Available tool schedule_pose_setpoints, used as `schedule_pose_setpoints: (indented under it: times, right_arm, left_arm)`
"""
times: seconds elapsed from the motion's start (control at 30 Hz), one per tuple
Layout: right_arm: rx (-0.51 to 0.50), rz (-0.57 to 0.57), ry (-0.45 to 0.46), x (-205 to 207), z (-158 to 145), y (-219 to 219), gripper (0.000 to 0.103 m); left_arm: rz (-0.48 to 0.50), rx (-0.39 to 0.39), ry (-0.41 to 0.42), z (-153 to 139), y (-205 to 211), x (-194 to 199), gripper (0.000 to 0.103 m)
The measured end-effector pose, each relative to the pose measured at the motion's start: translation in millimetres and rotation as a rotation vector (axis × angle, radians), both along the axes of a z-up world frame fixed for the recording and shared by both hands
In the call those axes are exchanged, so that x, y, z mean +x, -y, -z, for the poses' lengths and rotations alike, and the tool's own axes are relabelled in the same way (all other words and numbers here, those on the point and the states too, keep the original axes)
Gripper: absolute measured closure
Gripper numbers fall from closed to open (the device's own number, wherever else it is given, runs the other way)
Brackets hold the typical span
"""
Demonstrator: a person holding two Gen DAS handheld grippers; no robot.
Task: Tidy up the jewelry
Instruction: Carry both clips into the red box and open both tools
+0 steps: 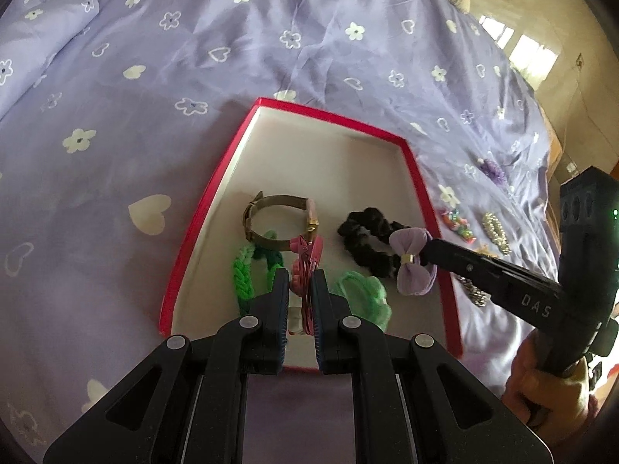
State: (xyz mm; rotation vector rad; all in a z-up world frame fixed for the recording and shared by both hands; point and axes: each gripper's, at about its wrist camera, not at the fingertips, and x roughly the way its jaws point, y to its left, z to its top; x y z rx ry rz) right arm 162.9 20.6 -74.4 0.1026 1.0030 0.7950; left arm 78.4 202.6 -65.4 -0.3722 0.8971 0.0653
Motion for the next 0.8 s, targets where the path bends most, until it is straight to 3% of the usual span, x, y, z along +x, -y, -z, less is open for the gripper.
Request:
schedule_pose_setpoints:
  times: [0.27, 0.8]
  right_arm:
    - [-0.051, -0.018, -0.029, 11, 20, -12, 0.097]
    - [-0.057, -0.051, -0.018, 7, 17, -16, 0.087]
  left_arm:
    - [0.009, 0.006, -0.045, 19, 0, 17, 0.093]
    - [0.020, 0.055, -0.065, 20, 7, 23, 0.093]
